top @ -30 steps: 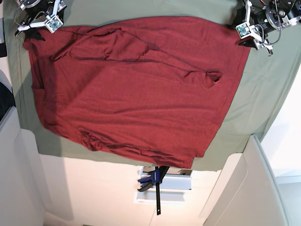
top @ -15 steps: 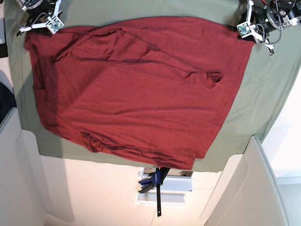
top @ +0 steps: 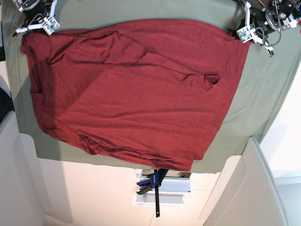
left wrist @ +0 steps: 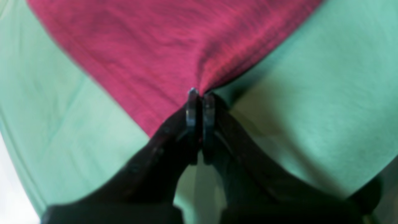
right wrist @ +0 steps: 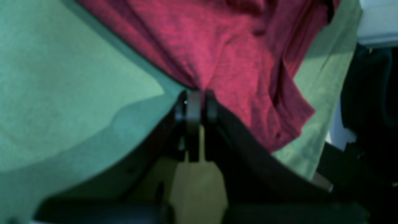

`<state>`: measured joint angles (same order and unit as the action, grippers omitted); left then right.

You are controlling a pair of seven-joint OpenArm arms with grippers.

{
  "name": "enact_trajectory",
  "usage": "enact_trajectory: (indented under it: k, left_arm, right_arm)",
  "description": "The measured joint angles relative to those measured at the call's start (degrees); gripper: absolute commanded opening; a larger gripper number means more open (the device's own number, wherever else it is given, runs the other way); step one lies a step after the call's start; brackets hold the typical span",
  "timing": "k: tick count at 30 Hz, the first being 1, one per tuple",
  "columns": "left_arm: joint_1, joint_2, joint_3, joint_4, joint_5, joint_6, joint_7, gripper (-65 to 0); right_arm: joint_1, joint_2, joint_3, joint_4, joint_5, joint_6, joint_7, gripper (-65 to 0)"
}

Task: Fold the T-shirt properly
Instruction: 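Lift the pinched shoulder edge with both grippers and pull it taut, then drag the shirt edge with both grippers toward the robot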

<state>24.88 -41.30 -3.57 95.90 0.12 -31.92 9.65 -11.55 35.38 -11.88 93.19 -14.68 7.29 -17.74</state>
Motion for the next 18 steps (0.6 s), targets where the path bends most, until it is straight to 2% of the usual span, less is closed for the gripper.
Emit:
enact_trajectory:
  k: [4, 5, 8, 11, 12, 14, 18]
  left_arm:
    - [-0.1, -0.1, -6.6, 0.0, -6.6, -7.2, -0.3, -65.0]
    - [-0.1, -0.1, -8.1, 0.0, -7.8, -8.0, -0.6, -65.0]
    - [-1.7, 0.0, -11.5, 0.0, -10.7, -8.0, -0.7, -65.0]
    - [-4.5, -0.2, -12.0, 0.0, -11.6, -8.0, -0.7, -65.0]
    - [-4.9, -0.1, -12.0, 0.0, -11.6, -8.0, -0.7, -65.0]
    - [-5.7, -0.1, -11.5, 0.0, -11.4, -8.2, -0.6, -65.0]
    - [-10.0, 0.2, -9.7, -0.1, -11.3, -8.3, -0.5, -65.0]
  right_arm:
    - [0.0, 0.0, 0.3, 1.8, 0.0, 0.0, -0.8, -65.0]
    - [0.0, 0.0, 0.5, 2.4, 0.0, 0.0, -0.8, -65.0]
    - [1.0, 0.0, 1.5, 3.4, 1.2, 0.0, -0.7, -65.0]
    - [2.9, 0.0, 2.6, 3.5, 3.8, 0.0, -0.6, -65.0]
    - [3.5, 0.0, 2.8, 3.5, 4.3, 0.5, -0.6, -65.0]
    - [4.9, 0.0, 3.1, 3.5, 5.0, 3.7, -0.8, -65.0]
    - [7.6, 0.0, 3.1, 3.1, 7.8, 4.5, -1.0, -65.0]
